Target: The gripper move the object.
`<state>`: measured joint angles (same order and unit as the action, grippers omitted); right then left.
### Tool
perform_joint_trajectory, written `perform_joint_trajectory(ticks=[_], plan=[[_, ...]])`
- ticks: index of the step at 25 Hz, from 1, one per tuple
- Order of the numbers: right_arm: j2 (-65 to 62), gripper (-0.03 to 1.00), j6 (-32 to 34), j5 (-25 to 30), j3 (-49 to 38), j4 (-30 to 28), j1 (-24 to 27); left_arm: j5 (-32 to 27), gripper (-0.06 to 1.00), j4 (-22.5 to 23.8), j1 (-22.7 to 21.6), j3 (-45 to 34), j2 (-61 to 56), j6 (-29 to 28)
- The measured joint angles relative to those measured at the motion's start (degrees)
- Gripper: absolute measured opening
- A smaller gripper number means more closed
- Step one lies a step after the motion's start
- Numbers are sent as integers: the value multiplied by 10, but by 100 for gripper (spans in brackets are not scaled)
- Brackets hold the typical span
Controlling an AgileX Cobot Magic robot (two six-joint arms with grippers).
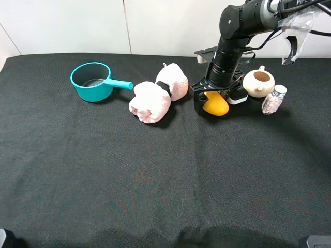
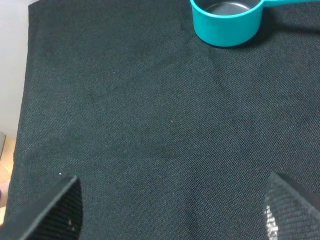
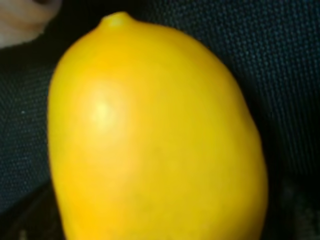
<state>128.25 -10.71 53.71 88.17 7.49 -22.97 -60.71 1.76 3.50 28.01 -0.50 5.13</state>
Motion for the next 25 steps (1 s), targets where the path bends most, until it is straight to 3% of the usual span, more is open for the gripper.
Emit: perform_joint_trajectory(ticks=[17,25], plan=[[-14,69,0,1,1,-6,0,0,79,0,0,0,0,0],[-70,69,2,35,7,-22,0,0,79,0,0,0,0,0]])
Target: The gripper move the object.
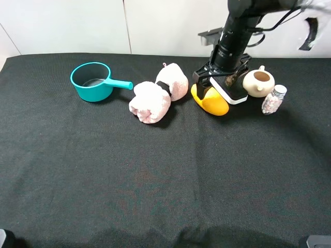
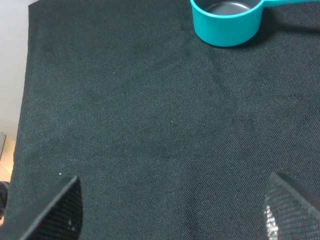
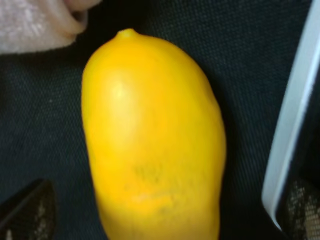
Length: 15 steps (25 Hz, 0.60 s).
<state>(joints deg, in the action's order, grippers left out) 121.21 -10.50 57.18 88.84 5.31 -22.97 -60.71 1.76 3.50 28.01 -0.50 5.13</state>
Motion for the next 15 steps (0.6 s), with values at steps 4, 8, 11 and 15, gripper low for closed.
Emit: perform_joint_trajectory(ticks=[4,8,11,15], plan=[[-34,69,12,23,0,-24,0,0,79,0,0,0,0,0],[-70,69,22,54,0,-43,11,0,79,0,0,0,0,0],[-97,69,21,77,0,-43,30,0,79,0,0,0,0,0],[-138,69,16,104,0,-43,60,0,79,0,0,0,0,0]])
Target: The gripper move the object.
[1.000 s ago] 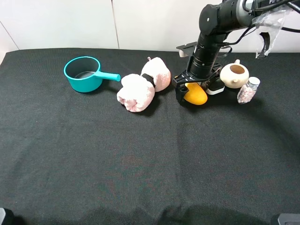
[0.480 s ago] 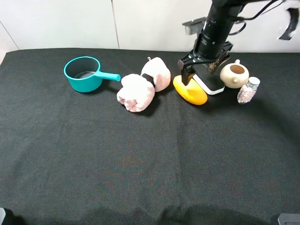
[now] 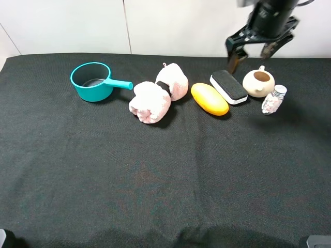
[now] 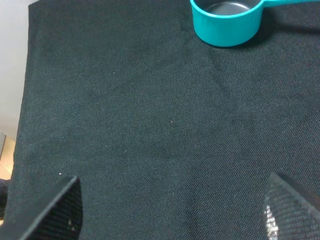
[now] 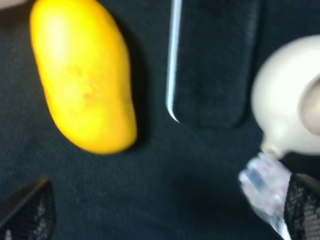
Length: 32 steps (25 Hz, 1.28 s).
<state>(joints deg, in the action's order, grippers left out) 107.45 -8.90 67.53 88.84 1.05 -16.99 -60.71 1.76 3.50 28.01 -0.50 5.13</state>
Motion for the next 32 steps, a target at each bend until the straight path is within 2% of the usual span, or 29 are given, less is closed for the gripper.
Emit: perform_joint_trajectory(ticks=[7,13,20,25,32], plan=[[-66,69,-1,23,-4,1,58,0,79,0,0,0,0,0],[-144,69,-1,23,-58,2,114,0,79,0,0,0,0,0],[-282,69,-1,17,-197,6,206,0,79,0,0,0,0,0],[-424,69,0,-36,-318,22,280,0,79,0,0,0,0,0],[-612,69,3,-60,-423,23,293,0,79,0,0,0,0,0]])
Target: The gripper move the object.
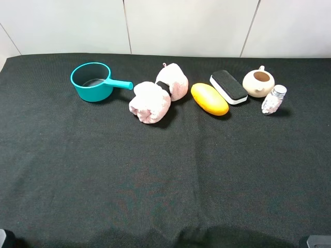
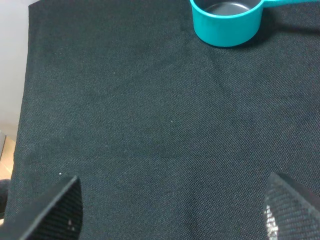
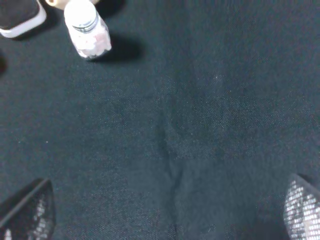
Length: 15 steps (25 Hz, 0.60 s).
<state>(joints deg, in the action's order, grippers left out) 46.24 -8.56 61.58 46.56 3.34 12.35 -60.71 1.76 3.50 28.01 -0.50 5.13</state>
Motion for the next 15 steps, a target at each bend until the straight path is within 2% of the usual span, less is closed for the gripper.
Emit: perform_joint_trajectory(ticks=[10,15], plan=[[-183,69,-13,-1,-102,12,0,0,79,0,0,0,0,0],[-245,69,-29,-17,-149,31,-30,0,79,0,0,0,0,0]])
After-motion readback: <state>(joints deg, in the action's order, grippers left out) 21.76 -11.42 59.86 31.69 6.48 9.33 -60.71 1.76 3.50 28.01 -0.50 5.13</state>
